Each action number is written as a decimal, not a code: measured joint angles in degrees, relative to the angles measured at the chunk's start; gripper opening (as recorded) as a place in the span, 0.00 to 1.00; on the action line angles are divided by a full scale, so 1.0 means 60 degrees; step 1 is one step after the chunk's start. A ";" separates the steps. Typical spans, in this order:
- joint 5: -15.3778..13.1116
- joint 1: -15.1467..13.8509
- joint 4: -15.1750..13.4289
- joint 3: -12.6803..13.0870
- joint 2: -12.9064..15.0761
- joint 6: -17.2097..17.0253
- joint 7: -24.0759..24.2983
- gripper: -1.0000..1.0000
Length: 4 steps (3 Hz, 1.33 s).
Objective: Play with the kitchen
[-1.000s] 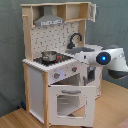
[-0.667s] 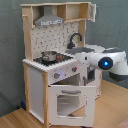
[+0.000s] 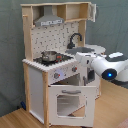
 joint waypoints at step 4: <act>-0.2048 -0.0841 -0.0260 0.0868 -0.0329 0.1900 0.2885 1.00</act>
